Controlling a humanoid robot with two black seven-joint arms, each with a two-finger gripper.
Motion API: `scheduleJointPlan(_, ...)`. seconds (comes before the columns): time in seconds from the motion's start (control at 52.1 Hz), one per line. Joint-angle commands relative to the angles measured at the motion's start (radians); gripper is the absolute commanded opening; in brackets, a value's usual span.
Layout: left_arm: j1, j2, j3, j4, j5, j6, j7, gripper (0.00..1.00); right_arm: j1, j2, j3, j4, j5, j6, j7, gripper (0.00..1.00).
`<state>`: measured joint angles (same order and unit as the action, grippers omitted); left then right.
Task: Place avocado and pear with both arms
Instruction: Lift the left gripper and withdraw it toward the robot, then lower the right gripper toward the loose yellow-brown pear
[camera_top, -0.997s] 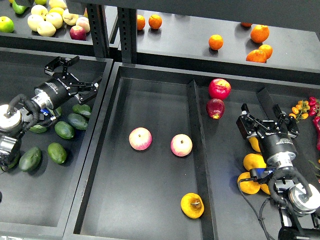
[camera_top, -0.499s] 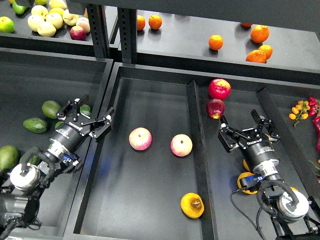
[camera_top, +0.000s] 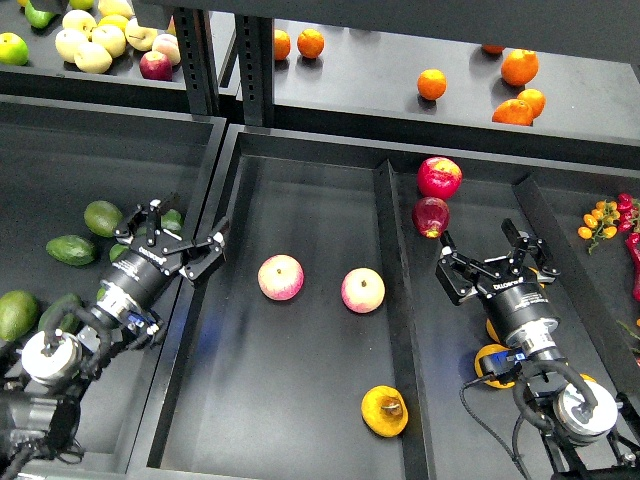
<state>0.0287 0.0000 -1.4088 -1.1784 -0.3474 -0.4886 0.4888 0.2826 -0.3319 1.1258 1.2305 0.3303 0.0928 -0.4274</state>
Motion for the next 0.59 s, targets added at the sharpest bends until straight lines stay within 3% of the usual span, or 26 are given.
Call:
scheduleJointPlan(0.0,0.022,0.000,-0.002,-0.003,0.048,0.000,0.000,0.99,0.073,-0.134,-0.128,0.018,-0.002,0.013,-0.061,1.00)
scheduleJointPlan(0.173,0.030,0.000,-0.006,-0.007,0.051,0.000,0.000,0.99,0.219,-0.252,-0.345,0.018,-0.004,0.082,-0.061,1.00)
scheduleJointPlan(0.575,0.046,0.000,-0.004,-0.035,0.064,0.000,0.000,0.99,0.351,-0.296,-0.649,-0.009,-0.197,0.212,-0.061,1.00)
